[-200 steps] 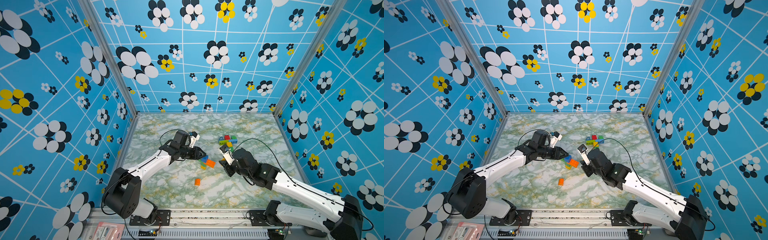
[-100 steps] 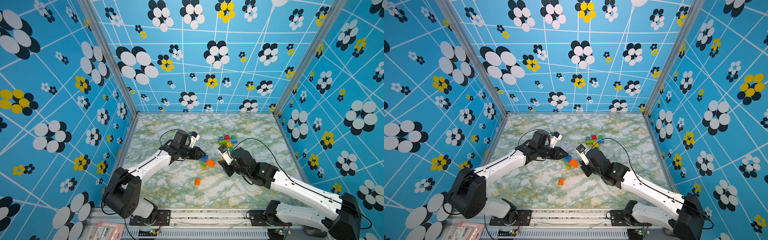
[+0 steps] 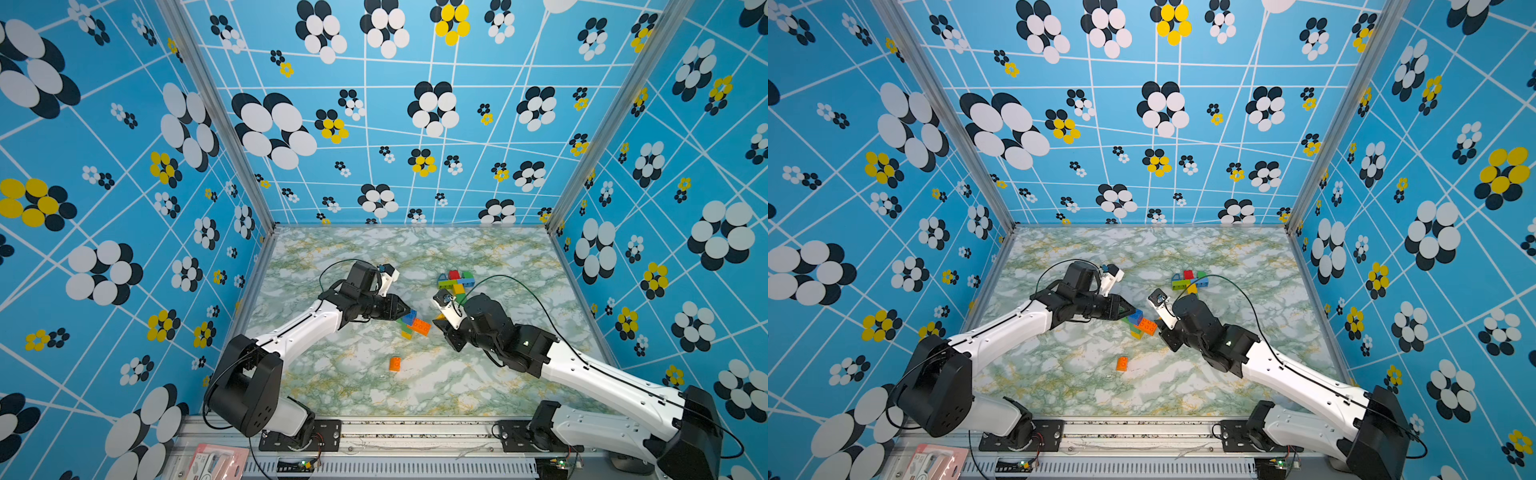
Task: Assemble a fork with lego
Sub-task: Assemble the lego brick with the lego brick.
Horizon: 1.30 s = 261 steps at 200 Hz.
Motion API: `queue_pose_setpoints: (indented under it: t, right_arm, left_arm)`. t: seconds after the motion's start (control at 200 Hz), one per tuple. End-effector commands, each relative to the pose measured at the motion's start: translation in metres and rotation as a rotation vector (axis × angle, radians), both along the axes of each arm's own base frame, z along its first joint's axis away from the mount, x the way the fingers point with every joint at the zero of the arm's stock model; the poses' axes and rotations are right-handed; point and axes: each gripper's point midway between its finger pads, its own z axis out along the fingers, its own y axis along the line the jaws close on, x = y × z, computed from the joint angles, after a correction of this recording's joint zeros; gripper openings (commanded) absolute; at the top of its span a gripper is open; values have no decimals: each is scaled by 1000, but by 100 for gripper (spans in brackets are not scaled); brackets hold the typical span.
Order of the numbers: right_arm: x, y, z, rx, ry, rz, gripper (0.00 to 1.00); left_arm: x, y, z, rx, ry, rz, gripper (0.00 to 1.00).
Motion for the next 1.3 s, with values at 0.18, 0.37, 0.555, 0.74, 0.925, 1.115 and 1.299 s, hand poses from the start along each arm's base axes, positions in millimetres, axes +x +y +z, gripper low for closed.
queue_pose_setpoints:
  t: [0.18,0.37,0.555,0.74,0.925,1.115,1.299]
  right_arm:
    - [-4,8,-4,-32,-27,96,0]
    - [-7,10,-21,-81,48,171,0]
    - [-4,12,-31,-118,129,191,0]
    - [1,13,-37,-147,193,158,0]
    - [5,20,-42,-180,222,178,0]
    - [9,25,-45,-213,249,193,0]
    - [11,28,-52,-225,268,187,0]
  left_arm:
    - [-6,3,-21,55,34,-14,29]
    - [-7,5,-23,62,38,-15,29]
    - [-7,2,-23,58,38,-23,29]
    - [-9,0,-24,63,41,-31,29]
    - [-9,-1,-26,67,43,-30,29]
    - [-9,-1,-25,67,40,-29,29]
    - [-9,-1,-25,67,39,-28,28]
